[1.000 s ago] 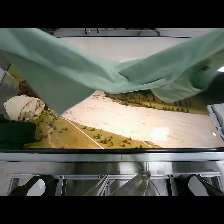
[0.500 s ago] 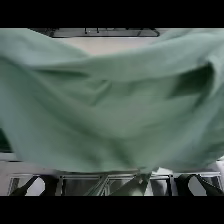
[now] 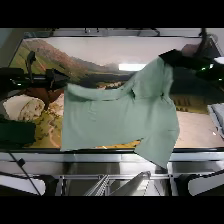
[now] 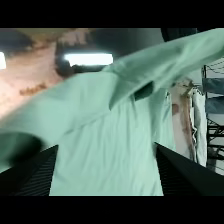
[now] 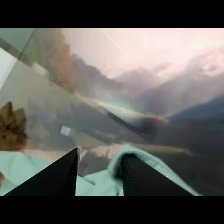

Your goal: Fold the shirts.

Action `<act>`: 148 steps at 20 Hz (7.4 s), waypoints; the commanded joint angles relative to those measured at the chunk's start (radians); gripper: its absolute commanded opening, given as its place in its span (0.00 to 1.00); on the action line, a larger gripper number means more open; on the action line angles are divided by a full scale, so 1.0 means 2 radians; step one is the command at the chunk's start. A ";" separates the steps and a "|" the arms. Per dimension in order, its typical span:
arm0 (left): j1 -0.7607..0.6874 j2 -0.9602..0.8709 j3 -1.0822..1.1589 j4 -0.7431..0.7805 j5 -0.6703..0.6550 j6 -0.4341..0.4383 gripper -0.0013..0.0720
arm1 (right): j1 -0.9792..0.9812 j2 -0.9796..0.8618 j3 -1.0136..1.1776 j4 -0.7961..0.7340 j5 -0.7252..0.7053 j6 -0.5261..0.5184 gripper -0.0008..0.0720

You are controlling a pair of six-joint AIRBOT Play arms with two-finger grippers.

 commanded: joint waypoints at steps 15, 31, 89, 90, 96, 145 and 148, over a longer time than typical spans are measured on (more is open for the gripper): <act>0.109 0.106 -0.175 0.204 0.081 -0.077 0.98 | -0.288 0.148 -0.285 -0.332 0.202 0.192 0.60; 0.180 0.206 -0.347 0.219 0.045 -0.080 0.98 | -0.180 0.186 -0.491 -0.315 0.111 0.181 0.49; -0.006 0.230 0.051 0.049 0.105 -0.056 0.05 | -0.055 0.235 0.021 -0.015 0.160 0.058 0.03; -0.009 0.196 0.035 0.051 0.100 -0.044 0.05 | -0.044 0.195 0.021 -0.027 0.160 0.068 0.03; -0.008 -0.034 0.069 0.056 0.074 -0.014 0.05 | -0.027 -0.010 0.021 -0.033 0.104 0.075 0.03; 0.008 0.194 0.286 0.064 0.227 -0.052 0.05 | -0.045 0.266 0.072 -0.129 0.173 0.130 0.03; -0.058 0.075 0.224 0.155 0.185 -0.024 0.05 | -0.005 0.141 0.033 -0.138 0.114 0.119 0.03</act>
